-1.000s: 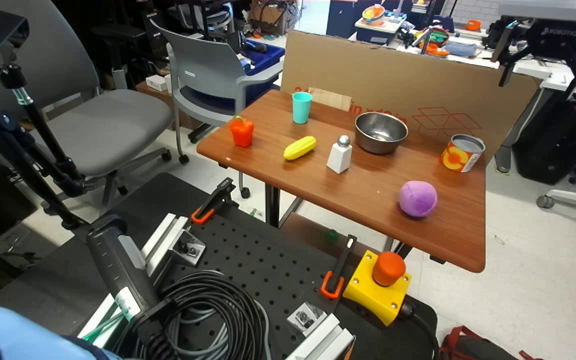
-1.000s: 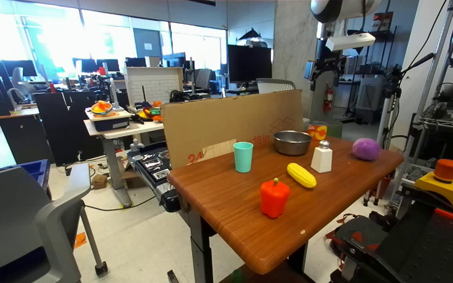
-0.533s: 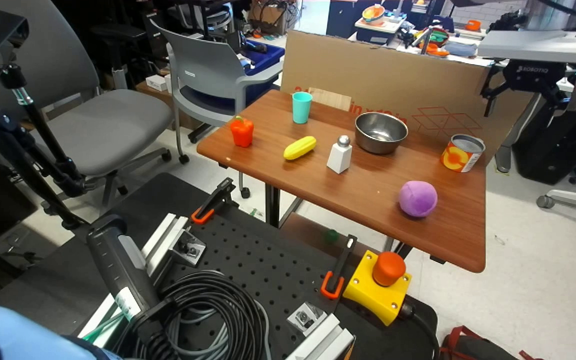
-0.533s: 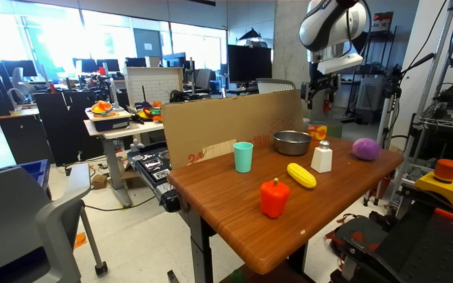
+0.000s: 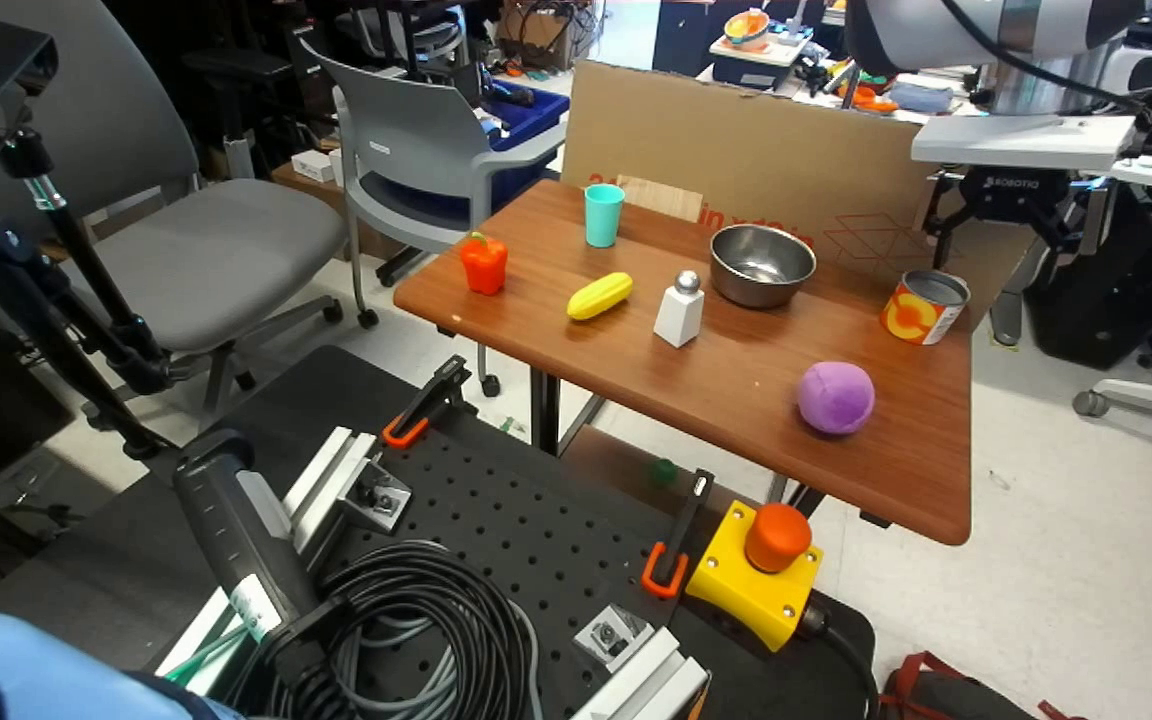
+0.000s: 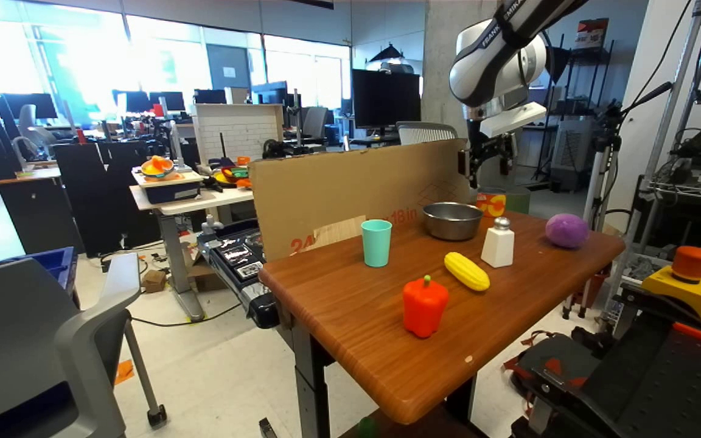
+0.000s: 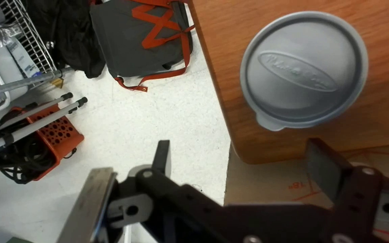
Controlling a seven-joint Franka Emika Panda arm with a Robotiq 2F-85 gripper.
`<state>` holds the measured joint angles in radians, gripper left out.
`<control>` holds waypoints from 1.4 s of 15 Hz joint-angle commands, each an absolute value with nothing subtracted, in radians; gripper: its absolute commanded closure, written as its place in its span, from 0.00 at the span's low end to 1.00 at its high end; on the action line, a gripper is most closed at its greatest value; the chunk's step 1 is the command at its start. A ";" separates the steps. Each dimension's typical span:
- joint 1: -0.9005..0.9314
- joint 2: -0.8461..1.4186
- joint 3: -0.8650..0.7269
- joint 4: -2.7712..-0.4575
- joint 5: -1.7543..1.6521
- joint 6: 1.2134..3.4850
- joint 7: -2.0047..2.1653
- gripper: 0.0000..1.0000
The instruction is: Move the can to the right front corner
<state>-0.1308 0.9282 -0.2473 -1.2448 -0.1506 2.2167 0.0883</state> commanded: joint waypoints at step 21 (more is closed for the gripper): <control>-0.010 0.671 -0.276 -1.782 -0.572 2.117 0.115 0.00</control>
<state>-0.0129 0.8184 -0.3022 -1.6293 -0.5367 2.0007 0.0912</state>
